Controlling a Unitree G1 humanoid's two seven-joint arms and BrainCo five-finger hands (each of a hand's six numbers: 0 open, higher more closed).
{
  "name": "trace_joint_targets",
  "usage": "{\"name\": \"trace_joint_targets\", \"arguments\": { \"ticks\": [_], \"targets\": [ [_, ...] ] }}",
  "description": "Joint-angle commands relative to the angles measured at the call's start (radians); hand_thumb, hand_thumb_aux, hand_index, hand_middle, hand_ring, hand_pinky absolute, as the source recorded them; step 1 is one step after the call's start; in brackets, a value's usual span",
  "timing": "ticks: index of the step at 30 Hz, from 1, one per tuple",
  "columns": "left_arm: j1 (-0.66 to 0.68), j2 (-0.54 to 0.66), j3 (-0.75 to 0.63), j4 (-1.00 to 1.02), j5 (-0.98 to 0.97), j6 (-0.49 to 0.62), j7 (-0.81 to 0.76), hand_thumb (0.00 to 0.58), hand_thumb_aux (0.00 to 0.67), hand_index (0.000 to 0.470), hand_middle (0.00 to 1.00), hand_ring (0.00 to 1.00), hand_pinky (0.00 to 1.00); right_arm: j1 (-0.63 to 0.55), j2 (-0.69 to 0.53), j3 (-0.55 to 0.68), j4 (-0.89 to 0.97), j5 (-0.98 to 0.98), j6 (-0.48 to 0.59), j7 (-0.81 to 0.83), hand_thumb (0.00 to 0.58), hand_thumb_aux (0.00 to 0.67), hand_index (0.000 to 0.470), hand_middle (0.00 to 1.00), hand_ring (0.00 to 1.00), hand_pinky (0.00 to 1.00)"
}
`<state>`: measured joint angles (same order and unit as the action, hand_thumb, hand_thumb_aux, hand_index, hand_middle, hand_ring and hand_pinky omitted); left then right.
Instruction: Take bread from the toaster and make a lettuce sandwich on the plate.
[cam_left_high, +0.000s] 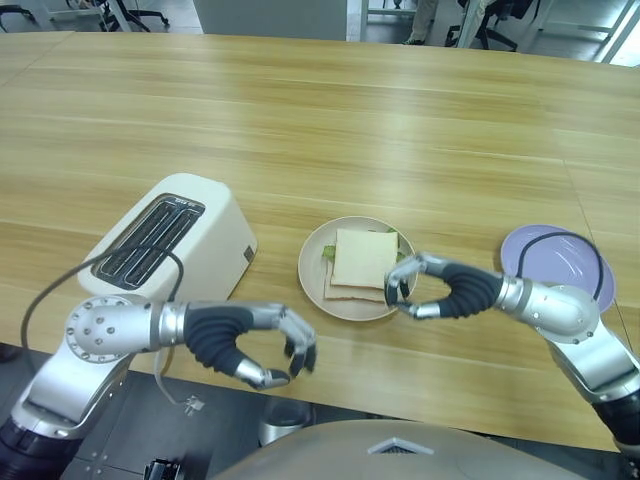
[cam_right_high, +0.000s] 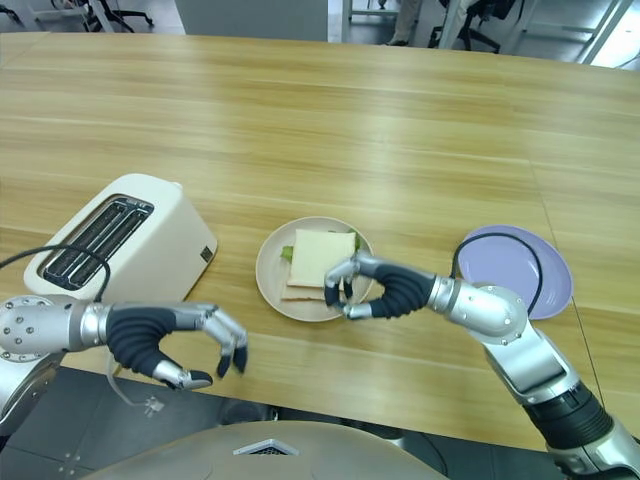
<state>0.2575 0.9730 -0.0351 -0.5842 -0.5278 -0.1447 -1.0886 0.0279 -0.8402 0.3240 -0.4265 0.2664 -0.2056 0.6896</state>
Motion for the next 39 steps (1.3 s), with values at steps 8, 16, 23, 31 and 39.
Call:
{"name": "trace_joint_targets", "arguments": {
  "ticks": [8, 16, 23, 31, 39],
  "targets": [
    [-0.132, -0.117, -0.195, 0.229, 0.152, 0.107, -0.061, 0.58, 0.67, 0.46, 1.0, 1.0, 1.0, -0.018, 0.031, 0.107, 0.15, -0.123, 0.137, 0.205, 0.58, 0.67, 0.46, 1.0, 1.0, 1.0],
    [-0.223, -0.297, -0.335, 0.463, 0.271, 0.078, -0.082, 0.58, 0.67, 0.46, 1.0, 1.0, 1.0, -0.075, 0.154, 0.223, 0.324, -0.278, 0.113, 0.264, 0.58, 0.67, 0.46, 1.0, 1.0, 1.0],
    [-0.269, -0.37, -0.376, 0.587, 0.365, 0.057, -0.057, 0.58, 0.67, 0.46, 1.0, 1.0, 1.0, -0.078, 0.192, 0.243, 0.404, -0.351, 0.078, 0.265, 0.58, 0.67, 0.46, 1.0, 1.0, 1.0],
    [-0.327, -0.415, -0.421, 0.78, 0.556, -0.018, 0.047, 0.58, 0.67, 0.46, 1.0, 1.0, 1.0, -0.126, 0.269, 0.235, 0.51, -0.433, 0.009, 0.206, 0.58, 0.67, 0.46, 1.0, 1.0, 1.0],
    [-0.404, -0.452, -0.445, 0.94, 0.719, -0.105, 0.197, 0.58, 0.67, 0.46, 1.0, 1.0, 1.0, -0.196, 0.339, 0.219, 0.645, -0.541, -0.093, 0.069, 0.58, 0.67, 0.46, 1.0, 1.0, 1.0]
  ]
}}
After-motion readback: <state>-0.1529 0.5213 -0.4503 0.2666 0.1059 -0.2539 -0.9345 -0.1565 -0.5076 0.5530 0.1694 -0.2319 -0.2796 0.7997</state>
